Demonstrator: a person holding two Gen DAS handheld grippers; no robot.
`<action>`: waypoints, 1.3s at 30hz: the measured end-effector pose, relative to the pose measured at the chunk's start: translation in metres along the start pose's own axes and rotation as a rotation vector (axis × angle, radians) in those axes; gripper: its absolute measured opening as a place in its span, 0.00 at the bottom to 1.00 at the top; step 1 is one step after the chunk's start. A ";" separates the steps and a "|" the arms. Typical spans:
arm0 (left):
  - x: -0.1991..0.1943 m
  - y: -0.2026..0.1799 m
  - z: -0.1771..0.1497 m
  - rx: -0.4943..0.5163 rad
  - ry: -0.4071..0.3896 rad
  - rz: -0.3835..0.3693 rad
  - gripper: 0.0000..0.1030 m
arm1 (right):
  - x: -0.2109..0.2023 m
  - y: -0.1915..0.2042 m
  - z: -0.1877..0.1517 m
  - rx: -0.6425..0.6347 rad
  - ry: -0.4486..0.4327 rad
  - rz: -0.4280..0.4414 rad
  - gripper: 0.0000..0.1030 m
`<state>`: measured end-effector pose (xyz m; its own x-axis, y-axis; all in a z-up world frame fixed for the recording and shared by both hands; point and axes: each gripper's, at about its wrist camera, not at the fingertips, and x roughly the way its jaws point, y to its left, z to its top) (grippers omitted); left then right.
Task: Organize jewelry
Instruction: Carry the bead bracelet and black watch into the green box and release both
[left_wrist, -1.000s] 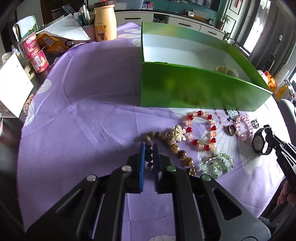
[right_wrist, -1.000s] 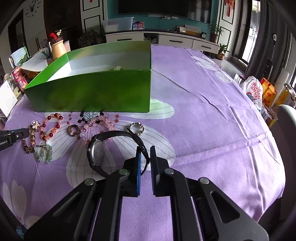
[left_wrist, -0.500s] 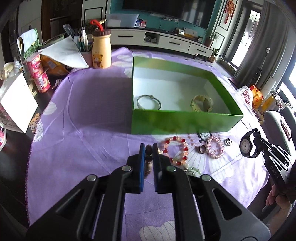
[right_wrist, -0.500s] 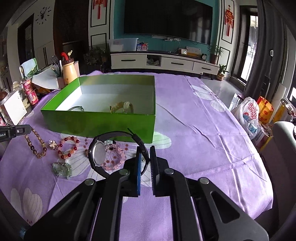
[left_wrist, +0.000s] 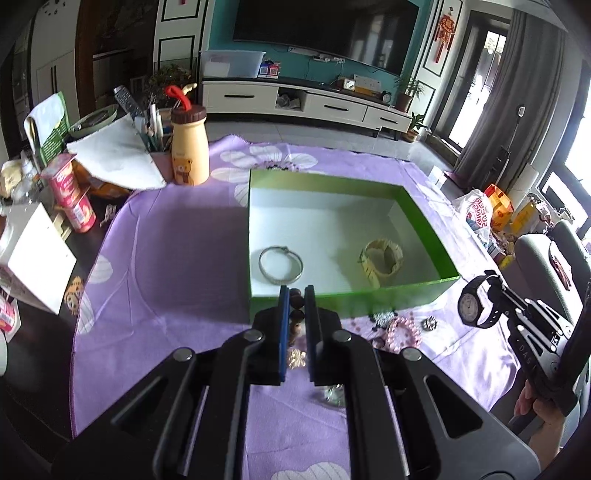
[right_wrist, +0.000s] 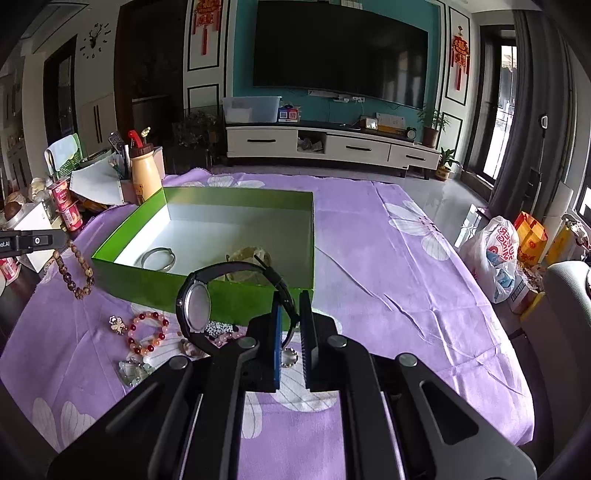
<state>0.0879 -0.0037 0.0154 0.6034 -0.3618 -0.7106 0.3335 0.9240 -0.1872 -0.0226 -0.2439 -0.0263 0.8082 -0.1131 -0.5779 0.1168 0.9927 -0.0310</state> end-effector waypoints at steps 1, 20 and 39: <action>0.001 -0.002 0.004 0.003 -0.002 -0.003 0.07 | 0.002 0.000 0.004 0.000 0.000 0.005 0.08; 0.097 -0.031 0.082 0.030 0.074 0.020 0.07 | 0.095 0.011 0.067 0.011 0.107 0.077 0.08; 0.199 -0.027 0.104 -0.006 0.216 0.077 0.07 | 0.203 0.033 0.093 -0.005 0.352 0.016 0.14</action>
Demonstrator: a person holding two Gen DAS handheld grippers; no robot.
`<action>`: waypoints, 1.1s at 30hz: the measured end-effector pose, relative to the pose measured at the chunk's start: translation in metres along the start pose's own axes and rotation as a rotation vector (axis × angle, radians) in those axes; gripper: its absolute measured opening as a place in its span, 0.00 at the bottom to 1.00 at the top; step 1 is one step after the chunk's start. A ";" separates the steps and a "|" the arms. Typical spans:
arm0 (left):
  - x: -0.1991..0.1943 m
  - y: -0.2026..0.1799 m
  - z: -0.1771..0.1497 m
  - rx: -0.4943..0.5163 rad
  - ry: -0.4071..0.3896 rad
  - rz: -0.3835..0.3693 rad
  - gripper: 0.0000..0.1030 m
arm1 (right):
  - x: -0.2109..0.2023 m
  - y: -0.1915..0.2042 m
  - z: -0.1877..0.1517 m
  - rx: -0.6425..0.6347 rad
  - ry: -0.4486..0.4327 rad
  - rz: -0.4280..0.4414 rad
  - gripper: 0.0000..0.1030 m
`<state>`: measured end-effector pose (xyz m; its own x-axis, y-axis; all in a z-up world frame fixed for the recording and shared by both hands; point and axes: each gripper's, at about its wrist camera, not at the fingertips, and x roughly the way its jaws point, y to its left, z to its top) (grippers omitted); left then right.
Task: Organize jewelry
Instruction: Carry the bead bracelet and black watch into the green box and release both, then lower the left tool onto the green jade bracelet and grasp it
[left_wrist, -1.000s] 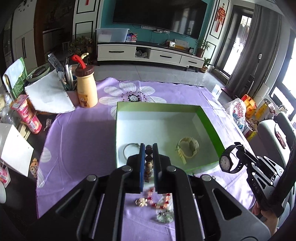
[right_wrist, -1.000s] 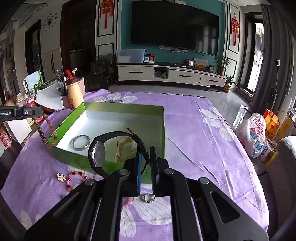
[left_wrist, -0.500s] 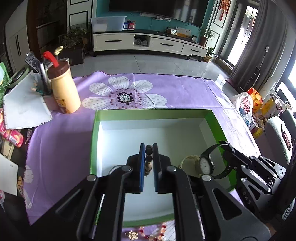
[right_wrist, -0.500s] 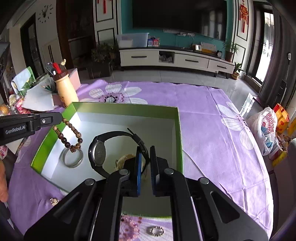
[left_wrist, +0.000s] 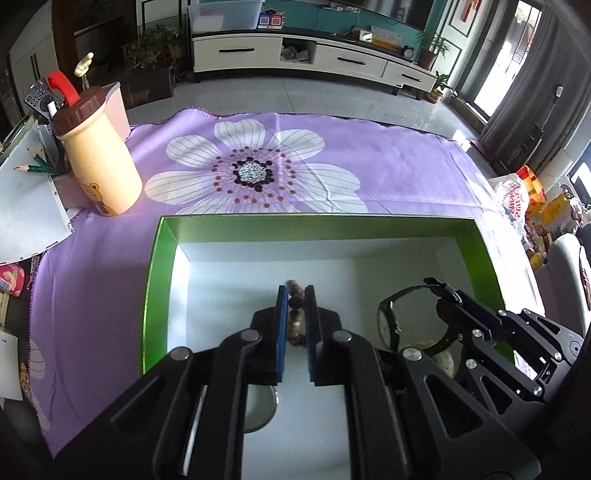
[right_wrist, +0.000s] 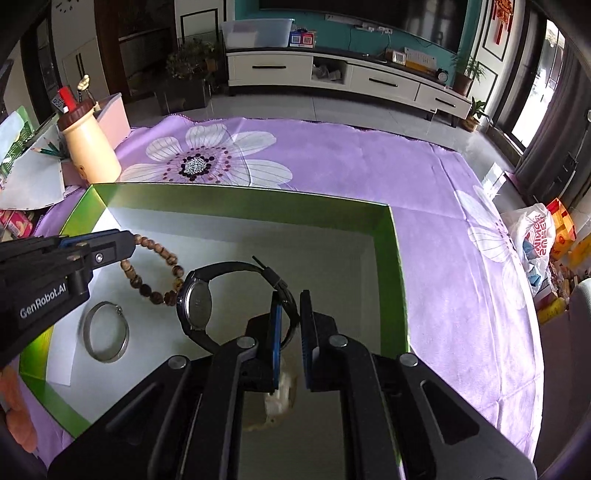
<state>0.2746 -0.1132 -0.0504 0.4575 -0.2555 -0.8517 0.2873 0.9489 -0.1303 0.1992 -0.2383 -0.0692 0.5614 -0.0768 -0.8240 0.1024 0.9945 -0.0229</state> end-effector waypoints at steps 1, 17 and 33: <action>0.001 0.002 0.001 0.000 0.000 0.011 0.11 | 0.001 -0.001 0.001 0.012 -0.001 0.003 0.16; -0.058 0.003 -0.025 0.043 -0.110 0.067 0.83 | -0.066 -0.039 -0.035 0.101 -0.142 0.094 0.30; -0.123 0.021 -0.104 -0.008 -0.137 0.030 0.98 | -0.107 -0.040 -0.125 0.112 -0.107 0.172 0.33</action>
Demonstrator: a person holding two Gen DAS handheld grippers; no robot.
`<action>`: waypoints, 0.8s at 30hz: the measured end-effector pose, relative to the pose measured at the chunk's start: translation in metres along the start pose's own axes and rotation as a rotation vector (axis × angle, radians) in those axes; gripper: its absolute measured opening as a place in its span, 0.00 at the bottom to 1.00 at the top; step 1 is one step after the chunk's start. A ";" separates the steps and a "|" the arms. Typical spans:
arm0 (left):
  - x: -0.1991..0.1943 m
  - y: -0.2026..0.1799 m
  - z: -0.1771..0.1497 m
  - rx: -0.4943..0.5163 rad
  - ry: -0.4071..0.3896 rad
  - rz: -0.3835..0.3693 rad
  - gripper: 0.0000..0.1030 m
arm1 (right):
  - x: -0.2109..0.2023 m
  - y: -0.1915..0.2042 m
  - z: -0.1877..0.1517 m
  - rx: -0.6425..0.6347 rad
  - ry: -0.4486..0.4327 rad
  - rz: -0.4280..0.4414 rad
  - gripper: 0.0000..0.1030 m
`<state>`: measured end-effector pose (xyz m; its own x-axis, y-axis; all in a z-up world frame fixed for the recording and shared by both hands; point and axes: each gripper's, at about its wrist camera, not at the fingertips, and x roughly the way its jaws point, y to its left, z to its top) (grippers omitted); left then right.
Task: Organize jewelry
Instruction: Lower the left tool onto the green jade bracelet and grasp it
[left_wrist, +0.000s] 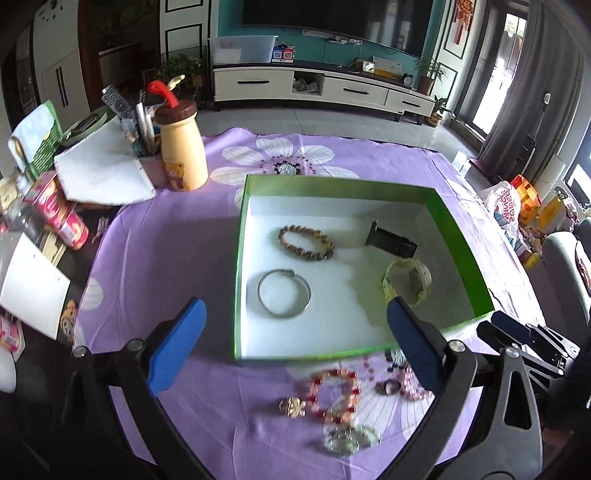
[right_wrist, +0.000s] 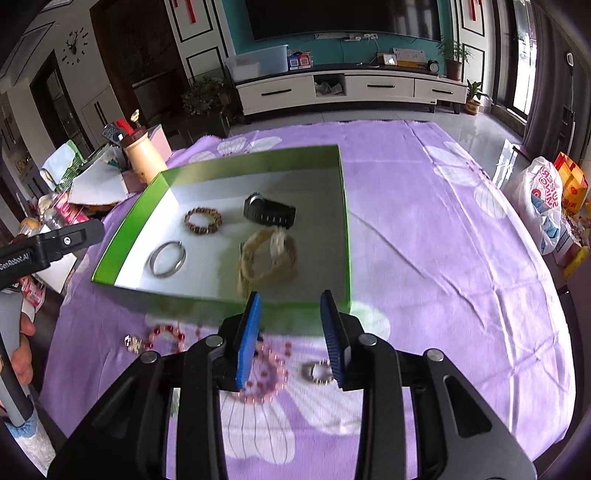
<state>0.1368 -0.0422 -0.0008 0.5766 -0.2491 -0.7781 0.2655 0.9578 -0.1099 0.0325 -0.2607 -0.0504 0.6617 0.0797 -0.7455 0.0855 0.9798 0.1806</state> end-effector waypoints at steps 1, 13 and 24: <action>-0.002 0.001 -0.005 -0.004 0.002 0.001 0.98 | -0.001 0.000 -0.005 0.000 0.005 0.002 0.33; -0.015 0.016 -0.065 -0.082 0.023 -0.046 0.98 | -0.003 0.004 -0.047 0.015 0.066 0.031 0.33; 0.004 -0.013 -0.117 0.017 0.153 -0.076 0.98 | -0.003 0.005 -0.067 0.013 0.077 0.036 0.33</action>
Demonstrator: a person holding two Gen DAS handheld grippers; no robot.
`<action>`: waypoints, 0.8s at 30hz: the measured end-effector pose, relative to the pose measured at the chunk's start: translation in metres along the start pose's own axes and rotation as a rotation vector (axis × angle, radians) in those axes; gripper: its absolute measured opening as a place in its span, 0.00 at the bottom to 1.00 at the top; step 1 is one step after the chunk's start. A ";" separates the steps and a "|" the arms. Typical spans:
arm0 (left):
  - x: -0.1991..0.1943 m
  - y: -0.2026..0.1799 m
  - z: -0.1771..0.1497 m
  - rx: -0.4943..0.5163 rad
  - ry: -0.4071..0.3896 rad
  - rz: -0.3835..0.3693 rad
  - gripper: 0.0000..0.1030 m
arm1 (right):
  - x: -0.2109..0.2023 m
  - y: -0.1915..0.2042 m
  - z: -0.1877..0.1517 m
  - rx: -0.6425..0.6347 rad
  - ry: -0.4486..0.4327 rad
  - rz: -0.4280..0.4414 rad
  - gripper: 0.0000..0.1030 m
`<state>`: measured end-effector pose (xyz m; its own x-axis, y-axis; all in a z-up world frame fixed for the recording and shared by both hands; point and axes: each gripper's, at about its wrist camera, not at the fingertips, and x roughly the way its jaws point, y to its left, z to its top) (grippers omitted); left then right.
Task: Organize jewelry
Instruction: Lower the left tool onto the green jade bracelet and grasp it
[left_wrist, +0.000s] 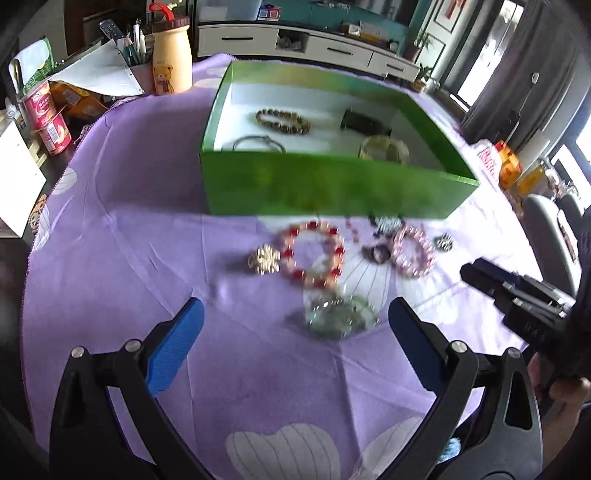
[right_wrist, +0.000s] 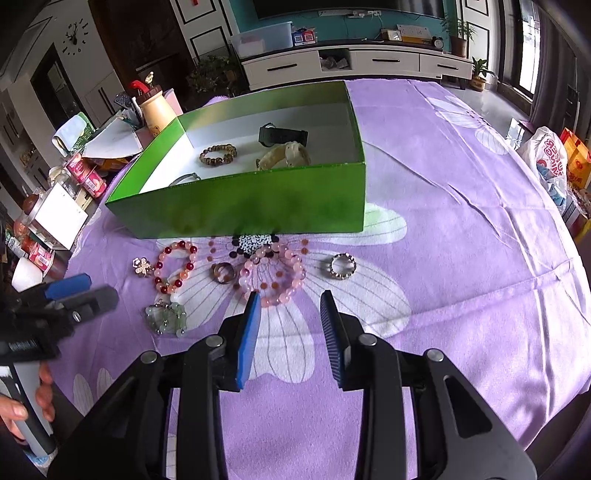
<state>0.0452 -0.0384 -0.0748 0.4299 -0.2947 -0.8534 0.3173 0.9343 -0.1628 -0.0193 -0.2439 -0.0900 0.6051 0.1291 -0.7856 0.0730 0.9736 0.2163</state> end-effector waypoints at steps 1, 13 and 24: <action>0.002 -0.002 -0.003 0.010 0.003 0.004 0.98 | 0.001 -0.001 -0.002 0.003 0.003 0.002 0.33; 0.038 -0.025 -0.016 0.132 0.040 0.006 0.75 | 0.012 -0.007 -0.008 0.016 0.022 0.011 0.33; 0.038 -0.024 -0.015 0.169 0.006 -0.085 0.21 | 0.017 -0.007 -0.005 0.013 0.015 0.007 0.33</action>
<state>0.0415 -0.0691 -0.1108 0.3909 -0.3693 -0.8431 0.4898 0.8590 -0.1491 -0.0131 -0.2475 -0.1076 0.5940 0.1387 -0.7924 0.0790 0.9702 0.2291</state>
